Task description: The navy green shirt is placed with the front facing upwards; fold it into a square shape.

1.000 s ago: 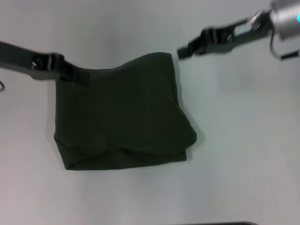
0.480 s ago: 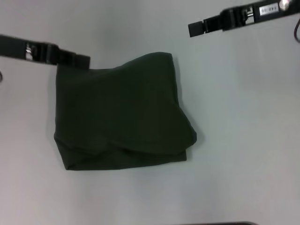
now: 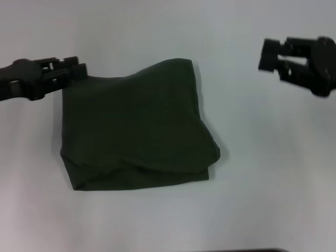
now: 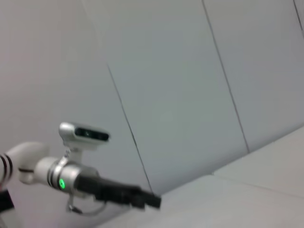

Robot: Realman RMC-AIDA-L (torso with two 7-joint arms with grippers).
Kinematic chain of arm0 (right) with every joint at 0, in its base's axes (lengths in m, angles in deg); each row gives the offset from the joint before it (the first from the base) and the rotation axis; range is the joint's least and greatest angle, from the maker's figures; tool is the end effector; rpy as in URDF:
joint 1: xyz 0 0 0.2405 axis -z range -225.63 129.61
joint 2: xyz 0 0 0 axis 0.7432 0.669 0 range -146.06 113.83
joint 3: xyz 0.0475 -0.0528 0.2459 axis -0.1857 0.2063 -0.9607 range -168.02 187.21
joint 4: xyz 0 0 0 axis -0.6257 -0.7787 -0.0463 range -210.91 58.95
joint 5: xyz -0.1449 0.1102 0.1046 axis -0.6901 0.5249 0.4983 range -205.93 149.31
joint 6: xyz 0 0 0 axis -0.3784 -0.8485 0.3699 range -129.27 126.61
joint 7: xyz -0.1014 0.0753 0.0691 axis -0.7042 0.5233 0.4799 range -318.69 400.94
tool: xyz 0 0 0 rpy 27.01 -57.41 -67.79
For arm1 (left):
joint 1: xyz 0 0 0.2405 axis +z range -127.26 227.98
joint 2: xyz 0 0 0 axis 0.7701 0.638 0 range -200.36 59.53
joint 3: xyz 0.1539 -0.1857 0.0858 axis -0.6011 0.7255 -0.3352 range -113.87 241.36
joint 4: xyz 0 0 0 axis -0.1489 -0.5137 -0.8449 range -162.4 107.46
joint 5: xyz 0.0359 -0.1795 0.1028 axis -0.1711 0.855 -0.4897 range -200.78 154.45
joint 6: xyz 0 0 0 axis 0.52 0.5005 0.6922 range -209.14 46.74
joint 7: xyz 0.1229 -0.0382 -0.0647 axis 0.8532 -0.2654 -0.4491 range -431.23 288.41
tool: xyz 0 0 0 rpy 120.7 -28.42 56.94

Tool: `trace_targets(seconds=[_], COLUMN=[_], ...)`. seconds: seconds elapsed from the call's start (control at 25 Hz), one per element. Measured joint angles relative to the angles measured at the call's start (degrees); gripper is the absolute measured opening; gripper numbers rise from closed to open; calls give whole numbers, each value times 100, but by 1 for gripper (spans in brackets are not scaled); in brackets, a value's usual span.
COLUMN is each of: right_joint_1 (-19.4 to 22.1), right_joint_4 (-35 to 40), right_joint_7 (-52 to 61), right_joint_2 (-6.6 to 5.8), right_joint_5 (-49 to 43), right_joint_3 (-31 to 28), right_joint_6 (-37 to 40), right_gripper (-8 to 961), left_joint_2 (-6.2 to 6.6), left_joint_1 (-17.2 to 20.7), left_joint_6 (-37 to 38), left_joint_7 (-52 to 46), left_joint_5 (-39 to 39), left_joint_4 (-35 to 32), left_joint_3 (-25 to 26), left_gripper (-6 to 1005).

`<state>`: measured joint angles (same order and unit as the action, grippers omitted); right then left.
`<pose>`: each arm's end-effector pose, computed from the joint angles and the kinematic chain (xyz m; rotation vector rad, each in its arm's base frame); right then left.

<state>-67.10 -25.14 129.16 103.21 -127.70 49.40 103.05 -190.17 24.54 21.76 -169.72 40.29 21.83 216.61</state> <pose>0.2583 0.2830 0.0568 -2.6272 0.6397 1.0512 -0.2721 0.3034 0.0551 -2.5897 -0.9832 -0.8943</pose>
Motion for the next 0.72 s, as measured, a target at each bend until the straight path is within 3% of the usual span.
trace_targets(seconds=[0.12,0.32,0.64,0.72], right_joint_1=[227,354,153,115], right_joint_4=[-351,-1031,-1851,-1931], right_joint_7=[-688,-1608,-2659,-2836], right_joint_2=[10,13,32,38], right_joint_5=[-68,-295,-778,-790], right_joint_3=[-26,-3,199,328], right_joint_6=[23,-51,-48,-16], right_gripper=[307,484,845,886], left_joint_2=[110,292,237,238], left_joint_1=[239,413,541,545], left_joint_6=[78,265,195,180], left_joint_7=[292,765,1519,1576], left_joint_5=[167,10,-438,-476], left_joint_4=[-359,-953,-1408,-1436], left_joint_3=[74,-372,-552,-546], left_gripper=[302,392,792,878])
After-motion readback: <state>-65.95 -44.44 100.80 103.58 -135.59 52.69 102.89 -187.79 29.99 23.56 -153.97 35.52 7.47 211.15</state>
